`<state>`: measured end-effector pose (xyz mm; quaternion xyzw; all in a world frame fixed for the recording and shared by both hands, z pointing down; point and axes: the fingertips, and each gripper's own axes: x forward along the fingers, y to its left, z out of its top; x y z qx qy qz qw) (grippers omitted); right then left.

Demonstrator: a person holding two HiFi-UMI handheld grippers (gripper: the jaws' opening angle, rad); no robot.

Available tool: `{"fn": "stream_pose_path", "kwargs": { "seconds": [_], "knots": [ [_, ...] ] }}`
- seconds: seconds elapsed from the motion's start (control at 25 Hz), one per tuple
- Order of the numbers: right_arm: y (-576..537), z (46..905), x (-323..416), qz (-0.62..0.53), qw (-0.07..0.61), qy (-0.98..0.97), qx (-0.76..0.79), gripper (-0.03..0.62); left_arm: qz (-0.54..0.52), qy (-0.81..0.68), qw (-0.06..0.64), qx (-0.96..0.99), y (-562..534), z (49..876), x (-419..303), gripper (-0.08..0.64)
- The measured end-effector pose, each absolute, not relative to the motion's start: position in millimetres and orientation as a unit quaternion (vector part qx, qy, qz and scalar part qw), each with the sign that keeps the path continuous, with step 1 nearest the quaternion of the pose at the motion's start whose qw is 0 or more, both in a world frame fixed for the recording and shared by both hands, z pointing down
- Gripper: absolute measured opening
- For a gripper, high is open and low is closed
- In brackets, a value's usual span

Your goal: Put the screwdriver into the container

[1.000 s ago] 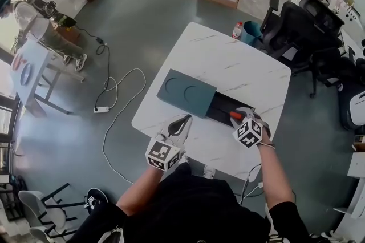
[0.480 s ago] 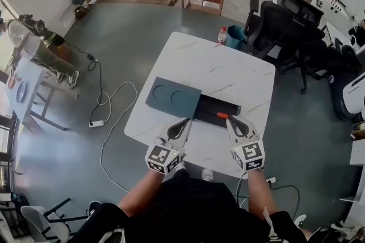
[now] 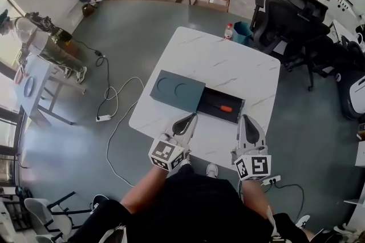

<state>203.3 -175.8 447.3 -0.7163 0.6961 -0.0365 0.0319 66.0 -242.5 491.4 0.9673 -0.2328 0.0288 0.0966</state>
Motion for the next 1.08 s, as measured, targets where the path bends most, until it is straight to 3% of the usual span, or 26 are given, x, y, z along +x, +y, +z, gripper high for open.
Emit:
{"fn": "stream_pose_path", "kwargs": {
  "seconds": [0.32, 1.08],
  "knots": [
    [-167, 458, 198, -0.032, -0.012, 0.705, -0.708, 0.006, 0.037, -0.235, 0.093, 0.967, -223, 490, 65, 0.008],
    [-138, 458, 191, -0.016, -0.027, 0.715, -0.698, 0.006, 0.029, -0.23, 0.088, 0.969, -188, 483, 67, 0.008]
  ]
}}
